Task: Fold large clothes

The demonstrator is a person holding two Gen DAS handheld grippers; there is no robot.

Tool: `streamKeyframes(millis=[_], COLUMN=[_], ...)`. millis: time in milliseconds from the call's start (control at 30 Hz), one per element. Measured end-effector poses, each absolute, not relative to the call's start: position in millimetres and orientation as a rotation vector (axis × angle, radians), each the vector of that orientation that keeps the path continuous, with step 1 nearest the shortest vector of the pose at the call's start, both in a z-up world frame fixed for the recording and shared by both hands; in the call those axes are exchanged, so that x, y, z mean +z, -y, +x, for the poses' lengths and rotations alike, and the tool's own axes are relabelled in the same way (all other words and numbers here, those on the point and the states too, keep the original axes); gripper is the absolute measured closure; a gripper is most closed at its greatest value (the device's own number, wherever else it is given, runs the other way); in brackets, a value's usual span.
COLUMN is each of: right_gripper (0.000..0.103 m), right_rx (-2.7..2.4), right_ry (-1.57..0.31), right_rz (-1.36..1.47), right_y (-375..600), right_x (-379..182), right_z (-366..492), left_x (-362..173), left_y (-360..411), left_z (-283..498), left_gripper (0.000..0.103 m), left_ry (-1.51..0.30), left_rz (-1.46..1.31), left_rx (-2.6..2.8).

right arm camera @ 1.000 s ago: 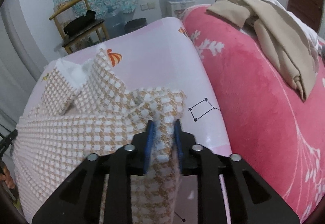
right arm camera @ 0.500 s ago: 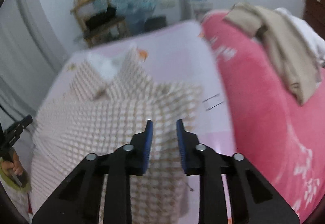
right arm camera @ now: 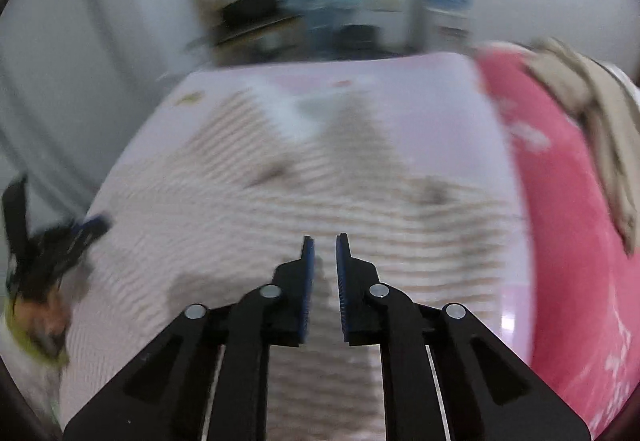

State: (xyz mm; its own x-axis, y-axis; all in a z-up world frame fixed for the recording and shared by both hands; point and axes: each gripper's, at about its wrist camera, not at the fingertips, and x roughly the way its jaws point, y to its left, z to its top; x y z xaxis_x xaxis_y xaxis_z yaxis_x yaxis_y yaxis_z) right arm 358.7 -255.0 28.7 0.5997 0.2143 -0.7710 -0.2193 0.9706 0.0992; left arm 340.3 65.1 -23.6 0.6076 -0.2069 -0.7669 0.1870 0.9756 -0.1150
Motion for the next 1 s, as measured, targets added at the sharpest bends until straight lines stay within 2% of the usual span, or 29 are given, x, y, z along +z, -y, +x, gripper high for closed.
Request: streamKeyframes(millis=[133, 400, 533, 667, 733, 767, 833, 867, 900, 1000], right_gripper=[0.087, 0.082, 0.067, 0.067, 0.065, 0.058, 0.053, 0.052, 0.051, 0.049], right_rx=[0.232, 0.364, 0.435, 0.372, 0.382, 0.4, 0.414, 0.407, 0.398, 0.361], right_ry=[-1.007, -0.936, -0.994, -0.994, -0.976, -0.959, -0.939, -0.958, -0.982, -0.969], right_rz=[-0.088, -0.017, -0.132, -0.17, -0.155, -0.154, -0.163, -0.169, -0.167, -0.176], right_y=[231, 203, 154, 153, 153, 151, 148, 146, 143, 137], right_x=[-20, 22, -2, -7, 7, 10, 12, 5, -4, -15], right_z=[384, 364, 360, 357, 341, 327, 313, 312, 314, 313], left_x=[-23, 3, -21, -11, 2, 6, 3, -3, -15, -16], left_y=[-67, -72, -62, -69, -71, -70, -67, -65, -62, -55], left_z=[340, 321, 331, 328, 315, 308, 301, 301, 304, 303], left_gripper=[0.088, 0.088, 0.083, 0.083, 0.08, 0.077, 0.066, 0.063, 0.062, 0.062], left_ry=[-0.896, -0.844, -0.956, -0.945, -0.892, -0.87, -0.876, -0.898, -0.94, -0.912], left_rz=[-0.027, -0.054, -0.03, -0.081, -0.051, -0.028, -0.001, 0.009, 0.021, 0.04], left_rx=[-0.233, -0.364, -0.339, -0.324, -0.335, -0.349, -0.346, -0.331, -0.3, -0.265])
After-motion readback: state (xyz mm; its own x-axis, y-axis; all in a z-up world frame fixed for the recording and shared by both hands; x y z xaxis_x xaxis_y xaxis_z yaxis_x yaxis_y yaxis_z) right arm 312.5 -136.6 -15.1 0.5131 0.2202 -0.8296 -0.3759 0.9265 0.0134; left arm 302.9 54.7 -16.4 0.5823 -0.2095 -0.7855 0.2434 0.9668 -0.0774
